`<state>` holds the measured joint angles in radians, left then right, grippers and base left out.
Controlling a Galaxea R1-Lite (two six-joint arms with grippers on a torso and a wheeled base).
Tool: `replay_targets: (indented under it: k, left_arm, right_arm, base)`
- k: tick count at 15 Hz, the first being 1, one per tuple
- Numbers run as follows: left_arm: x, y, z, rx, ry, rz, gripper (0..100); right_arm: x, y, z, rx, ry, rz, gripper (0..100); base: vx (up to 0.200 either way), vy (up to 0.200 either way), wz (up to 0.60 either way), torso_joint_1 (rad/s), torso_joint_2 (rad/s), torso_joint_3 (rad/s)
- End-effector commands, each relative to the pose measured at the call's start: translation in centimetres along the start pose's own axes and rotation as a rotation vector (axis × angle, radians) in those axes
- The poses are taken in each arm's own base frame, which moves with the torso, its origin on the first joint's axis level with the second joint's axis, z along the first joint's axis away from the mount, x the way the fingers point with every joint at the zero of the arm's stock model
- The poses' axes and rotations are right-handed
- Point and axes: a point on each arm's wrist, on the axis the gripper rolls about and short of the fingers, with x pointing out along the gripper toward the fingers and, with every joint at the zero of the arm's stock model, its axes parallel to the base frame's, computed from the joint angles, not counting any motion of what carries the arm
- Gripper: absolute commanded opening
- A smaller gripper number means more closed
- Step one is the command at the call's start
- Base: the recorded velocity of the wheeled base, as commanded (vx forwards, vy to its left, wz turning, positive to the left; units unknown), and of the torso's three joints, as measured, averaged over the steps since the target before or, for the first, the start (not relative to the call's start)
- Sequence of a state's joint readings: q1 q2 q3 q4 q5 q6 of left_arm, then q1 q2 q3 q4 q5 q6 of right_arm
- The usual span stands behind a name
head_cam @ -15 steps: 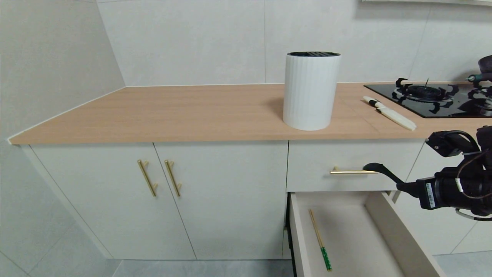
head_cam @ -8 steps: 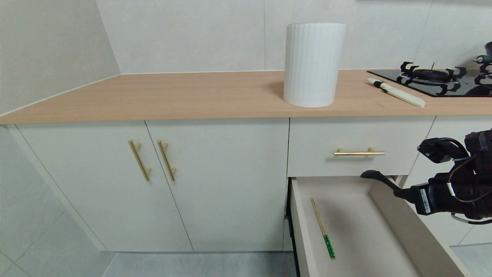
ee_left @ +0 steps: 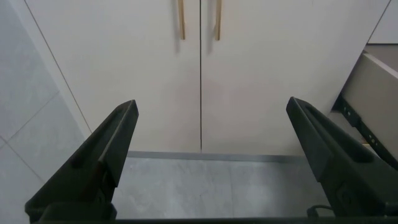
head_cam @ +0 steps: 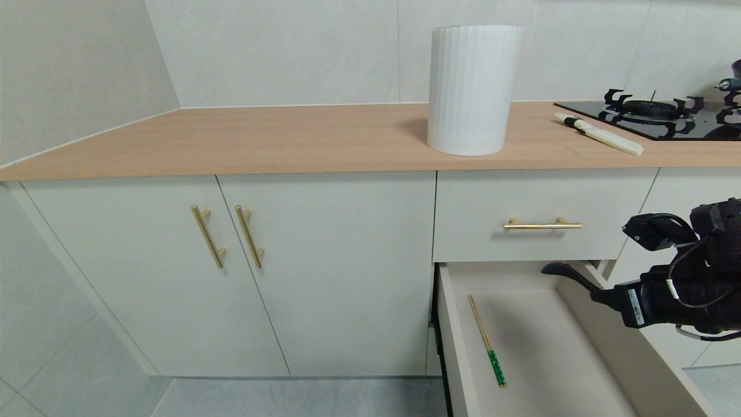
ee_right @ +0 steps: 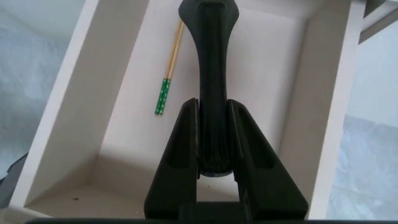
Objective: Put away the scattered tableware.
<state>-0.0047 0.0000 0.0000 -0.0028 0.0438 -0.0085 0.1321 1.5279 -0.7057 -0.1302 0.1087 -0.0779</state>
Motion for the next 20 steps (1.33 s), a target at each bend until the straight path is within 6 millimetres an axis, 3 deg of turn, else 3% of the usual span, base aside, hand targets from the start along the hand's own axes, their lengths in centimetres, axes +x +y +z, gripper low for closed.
replay_targets:
  k: [1, 5, 6, 7, 8, 10, 14, 20]
  left_arm:
    - [0.0, 0.0, 0.0, -0.001, 0.0, 0.001, 100]
    - [0.0, 0.0, 0.0, 0.001, 0.0, 0.001, 100]
    - [0.0, 0.0, 0.0, -0.001, 0.0, 0.001, 100]
    - [0.0, 0.0, 0.0, -0.001, 0.0, 0.001, 100]
    - [0.0, 0.0, 0.0, -0.001, 0.0, 0.001, 100]
    - [0.0, 0.0, 0.0, -0.001, 0.0, 0.001, 100]
    - [0.0, 0.0, 0.0, 0.001, 0.001, 0.001, 100]
    - [0.0, 0.0, 0.0, -0.001, 0.0, 0.001, 100]
  right_arm:
    - [0.6, 0.0, -0.1, 0.001, 0.02, 0.003, 0]
    - [7.3, -0.6, -1.8, 0.025, 0.163, -0.004, 0]
    - [8.1, -0.7, -2.1, 0.028, 0.172, -0.012, 0]
    - [10.6, -0.9, -3.3, 0.035, 0.227, -0.039, 0]
    - [11.4, -1.0, -3.8, 0.04, 0.244, -0.046, 0]
    - [14.9, -1.1, -5.5, 0.072, 0.256, -0.059, 0]
    - [18.0, -1.3, -7.5, 0.083, 0.252, -0.077, 0]
    - [19.6, -1.4, -8.8, 0.078, 0.26, -0.11, 0]
  base:
    - [0.0, 0.0, 0.0, 0.0, 0.0, 0.0]
    - [0.0, 0.0, 0.0, 0.0, 0.0, 0.0]
    - [0.0, 0.0, 0.0, 0.0, 0.0, 0.0]
    - [0.0, 0.0, 0.0, 0.0, 0.0, 0.0]
    - [0.0, 0.0, 0.0, 0.0, 0.0, 0.0]
    - [0.0, 0.0, 0.0, 0.0, 0.0, 0.0]
    - [0.0, 0.0, 0.0, 0.0, 0.0, 0.0]
    - [0.0, 0.0, 0.0, 0.0, 0.0, 0.0]
